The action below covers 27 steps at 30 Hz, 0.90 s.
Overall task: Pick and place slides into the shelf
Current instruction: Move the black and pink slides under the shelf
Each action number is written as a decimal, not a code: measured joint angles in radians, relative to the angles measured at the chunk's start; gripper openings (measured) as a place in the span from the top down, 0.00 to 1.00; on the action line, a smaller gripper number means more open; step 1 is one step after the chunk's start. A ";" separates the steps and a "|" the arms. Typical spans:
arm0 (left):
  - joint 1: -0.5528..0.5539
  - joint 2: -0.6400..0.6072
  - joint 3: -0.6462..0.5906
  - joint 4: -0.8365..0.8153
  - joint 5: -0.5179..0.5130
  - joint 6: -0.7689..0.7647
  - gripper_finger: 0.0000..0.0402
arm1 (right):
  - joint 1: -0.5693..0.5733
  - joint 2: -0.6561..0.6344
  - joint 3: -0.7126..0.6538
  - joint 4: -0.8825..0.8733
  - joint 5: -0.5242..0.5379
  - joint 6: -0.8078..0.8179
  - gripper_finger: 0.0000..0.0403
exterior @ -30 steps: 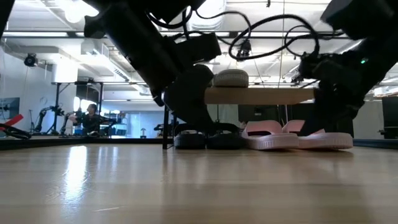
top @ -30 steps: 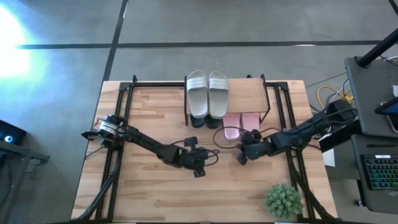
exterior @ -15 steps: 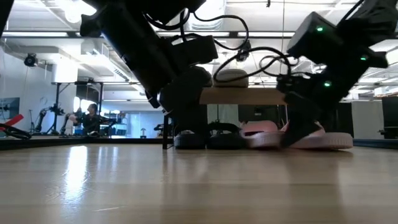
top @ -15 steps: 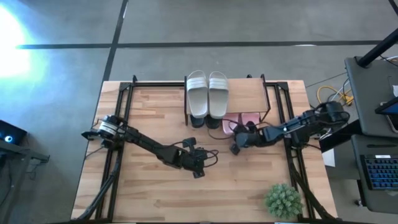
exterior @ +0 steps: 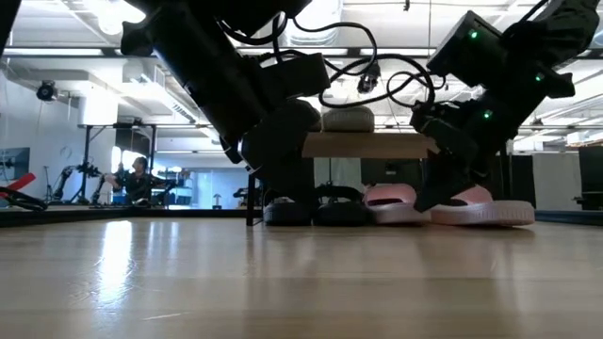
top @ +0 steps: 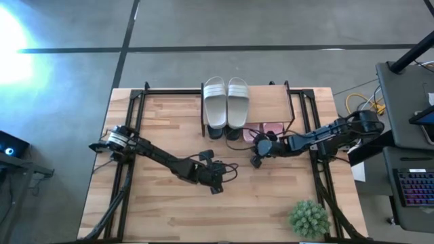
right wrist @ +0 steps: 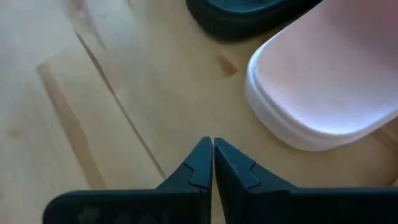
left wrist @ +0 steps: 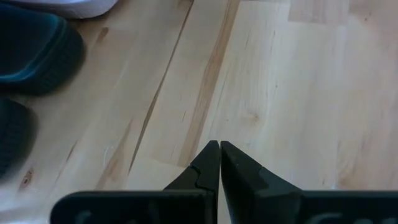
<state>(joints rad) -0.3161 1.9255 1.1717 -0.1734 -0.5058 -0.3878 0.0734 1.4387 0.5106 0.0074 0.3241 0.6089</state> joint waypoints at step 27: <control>0.000 0.000 0.000 0.007 -0.004 0.001 1.00 | -0.007 -0.088 0.008 -0.008 -0.087 -0.090 0.98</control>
<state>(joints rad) -0.3157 1.9255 1.1717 -0.1664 -0.5100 -0.3870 0.0660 1.3511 0.5186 -0.0009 0.2371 0.5190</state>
